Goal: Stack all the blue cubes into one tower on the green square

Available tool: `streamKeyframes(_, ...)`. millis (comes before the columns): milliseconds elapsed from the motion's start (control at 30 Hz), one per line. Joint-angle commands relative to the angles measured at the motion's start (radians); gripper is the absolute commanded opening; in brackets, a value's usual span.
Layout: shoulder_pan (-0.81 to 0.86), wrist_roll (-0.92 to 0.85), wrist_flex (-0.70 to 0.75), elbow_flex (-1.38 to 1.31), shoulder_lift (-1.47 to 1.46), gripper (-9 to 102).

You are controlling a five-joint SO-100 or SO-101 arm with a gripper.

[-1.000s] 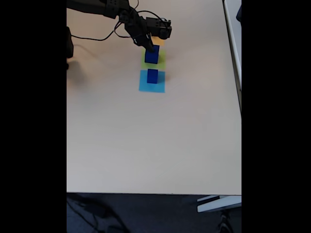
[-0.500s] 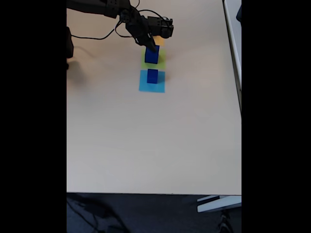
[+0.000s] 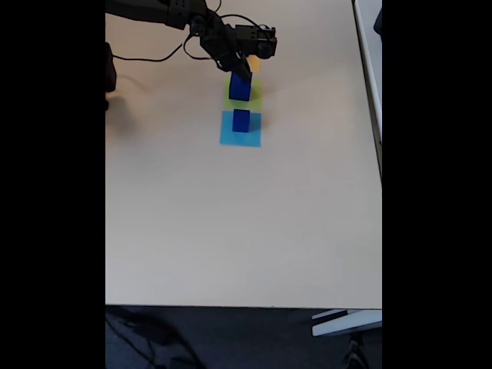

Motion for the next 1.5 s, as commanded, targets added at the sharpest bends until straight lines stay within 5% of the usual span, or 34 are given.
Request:
streamKeyframes(0,-0.006,0.015,-0.025,-0.005,0.011,10)
streamKeyframes(1467,-0.003,0.005,-0.032,0.069,0.038,10)
